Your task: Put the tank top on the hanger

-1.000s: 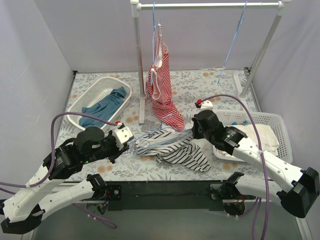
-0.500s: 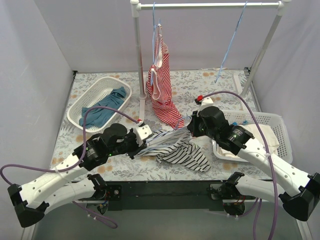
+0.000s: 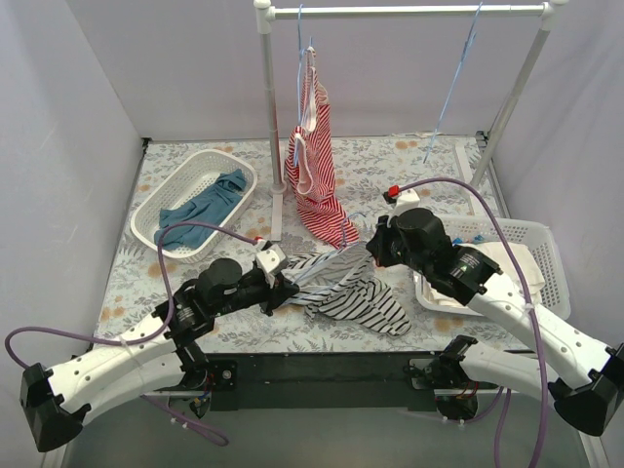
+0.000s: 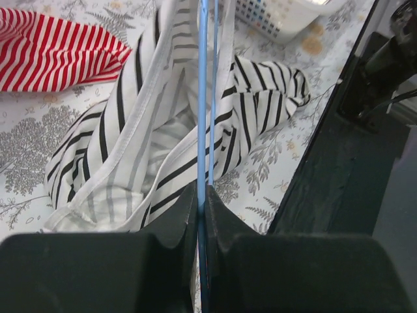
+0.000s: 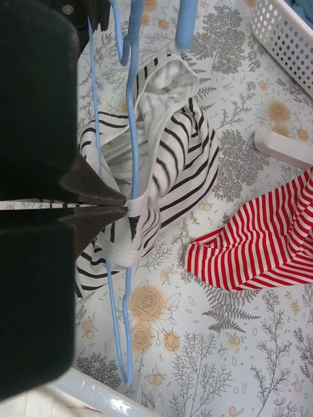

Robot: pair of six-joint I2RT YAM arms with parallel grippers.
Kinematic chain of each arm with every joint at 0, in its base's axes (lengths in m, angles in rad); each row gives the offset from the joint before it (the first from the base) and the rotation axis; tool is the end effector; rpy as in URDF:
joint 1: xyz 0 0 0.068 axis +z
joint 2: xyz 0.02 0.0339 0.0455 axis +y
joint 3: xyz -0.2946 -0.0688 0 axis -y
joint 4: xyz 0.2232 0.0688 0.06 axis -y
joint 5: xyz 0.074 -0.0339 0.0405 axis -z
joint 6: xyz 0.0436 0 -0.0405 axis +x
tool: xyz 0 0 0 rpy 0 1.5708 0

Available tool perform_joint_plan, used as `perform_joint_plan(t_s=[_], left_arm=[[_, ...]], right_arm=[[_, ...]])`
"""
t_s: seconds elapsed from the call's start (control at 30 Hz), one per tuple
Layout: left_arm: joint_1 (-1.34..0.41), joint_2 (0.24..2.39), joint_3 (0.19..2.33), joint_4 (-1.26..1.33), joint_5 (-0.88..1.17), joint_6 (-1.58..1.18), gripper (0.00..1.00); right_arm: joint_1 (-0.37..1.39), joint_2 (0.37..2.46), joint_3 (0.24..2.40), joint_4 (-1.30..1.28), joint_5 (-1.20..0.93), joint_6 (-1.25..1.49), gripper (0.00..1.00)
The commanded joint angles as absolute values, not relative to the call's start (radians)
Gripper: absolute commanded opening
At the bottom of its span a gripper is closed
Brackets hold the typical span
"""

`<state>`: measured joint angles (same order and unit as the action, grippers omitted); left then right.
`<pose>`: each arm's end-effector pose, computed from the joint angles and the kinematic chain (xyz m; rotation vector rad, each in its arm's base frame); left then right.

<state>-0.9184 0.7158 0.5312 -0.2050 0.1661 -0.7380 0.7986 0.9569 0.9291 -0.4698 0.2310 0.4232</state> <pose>0.0771 -0.1127 0.2804 0.3162 2.1511 -1.1944 0.1309 0.1201 0.3525 -0.2482 2.0797 0.5143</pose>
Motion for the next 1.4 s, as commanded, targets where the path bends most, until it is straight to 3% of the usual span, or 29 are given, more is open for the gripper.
perform_joint_plan(t_s=[0.0, 0.23, 0.33, 0.53, 0.77, 0.97, 1.07, 1.17, 1.2, 1.27, 1.3, 1.37], left_arm=[[-0.919, 0.666, 0.517, -0.068, 0.225, -0.79, 0.0], [-0.917, 0.773, 0.506, 0.044, 0.281, -0.825, 0.0], [-0.919, 0.805, 0.505, 0.074, 0.281, -0.83, 0.0], [-0.919, 0.859, 0.522, 0.101, 0.316, -0.825, 0.0], [-0.919, 0.907, 0.569, 0.084, 0.327, -0.813, 0.0], [-0.919, 0.934, 0.598, 0.077, 0.328, -0.819, 0.0], [-0.92, 0.943, 0.607, 0.066, 0.33, -0.825, 0.0], [-0.919, 0.95, 0.618, 0.055, 0.321, -0.831, 0.0], [-0.919, 0.948, 0.623, 0.049, 0.298, -0.837, 0.05], [-0.919, 0.951, 0.635, 0.04, 0.273, -0.859, 0.13], [-0.919, 0.951, 0.641, 0.038, 0.259, -0.868, 0.26], [-0.919, 0.948, 0.661, 0.022, 0.187, -0.915, 0.33]], right_arm=[[0.795, 0.933, 0.979, -0.434, 0.229, 0.394, 0.08], [0.795, 0.838, 0.992, -0.43, 0.238, 0.345, 0.47], [0.795, 0.775, 0.98, -0.414, 0.232, 0.324, 0.55], [0.795, 0.716, 0.917, -0.321, 0.16, 0.27, 0.63], [0.795, 0.765, 0.874, -0.195, 0.075, 0.242, 0.65], [0.795, 0.836, 0.85, -0.158, 0.109, 0.259, 0.59], [0.798, 0.845, 0.841, -0.133, 0.153, 0.265, 0.51], [0.807, 0.856, 0.844, -0.129, 0.199, 0.259, 0.34], [0.811, 0.859, 0.847, -0.129, 0.205, 0.255, 0.23], [0.816, 0.868, 0.85, -0.13, 0.222, 0.245, 0.11], [0.821, 0.871, 0.848, -0.13, 0.225, 0.242, 0.02], [0.827, 0.876, 0.847, -0.135, 0.235, 0.233, 0.01]])
